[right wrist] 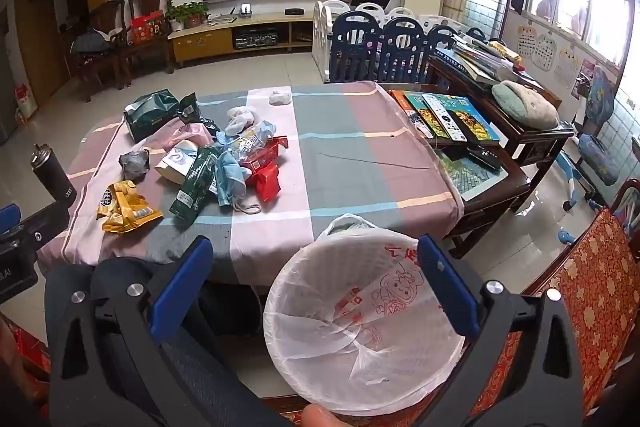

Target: Collect trash

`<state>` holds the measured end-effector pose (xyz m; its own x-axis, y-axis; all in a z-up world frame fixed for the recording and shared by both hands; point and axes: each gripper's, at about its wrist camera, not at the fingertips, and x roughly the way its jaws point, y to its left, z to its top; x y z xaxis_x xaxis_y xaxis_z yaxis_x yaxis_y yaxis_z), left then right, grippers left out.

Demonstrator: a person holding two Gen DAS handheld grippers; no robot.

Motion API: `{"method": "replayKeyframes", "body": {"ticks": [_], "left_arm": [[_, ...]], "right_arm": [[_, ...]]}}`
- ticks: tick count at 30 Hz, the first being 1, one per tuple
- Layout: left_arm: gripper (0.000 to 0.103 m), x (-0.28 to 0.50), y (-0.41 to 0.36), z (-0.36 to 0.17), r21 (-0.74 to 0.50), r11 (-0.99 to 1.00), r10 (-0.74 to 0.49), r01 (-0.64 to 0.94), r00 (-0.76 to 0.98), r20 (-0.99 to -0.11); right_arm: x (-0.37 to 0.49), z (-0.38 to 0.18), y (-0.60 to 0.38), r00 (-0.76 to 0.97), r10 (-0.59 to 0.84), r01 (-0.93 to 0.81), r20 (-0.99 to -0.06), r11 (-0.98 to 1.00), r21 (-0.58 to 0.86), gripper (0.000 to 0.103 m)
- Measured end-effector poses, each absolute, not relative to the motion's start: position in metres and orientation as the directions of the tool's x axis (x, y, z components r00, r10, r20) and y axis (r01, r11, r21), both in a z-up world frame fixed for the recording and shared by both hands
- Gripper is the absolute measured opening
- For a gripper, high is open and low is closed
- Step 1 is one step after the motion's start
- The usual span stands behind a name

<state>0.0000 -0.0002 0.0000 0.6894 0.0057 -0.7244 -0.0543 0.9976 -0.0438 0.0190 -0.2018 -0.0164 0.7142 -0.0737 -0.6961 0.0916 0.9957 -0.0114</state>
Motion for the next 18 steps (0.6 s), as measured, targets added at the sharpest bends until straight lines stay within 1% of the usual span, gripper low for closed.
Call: {"method": "replayKeyframes", "body": {"ticks": [18], "left_arm": [[0.100, -0.0003, -0.0004, 0.0005, -0.039, 0.998, 0.009, -0.053, 0.691, -0.723]], "right_arm": [[0.0211, -0.0193, -0.2062, 0.707, -0.061, 0.091, -0.705, 0.996, 0.004, 0.100]]}}
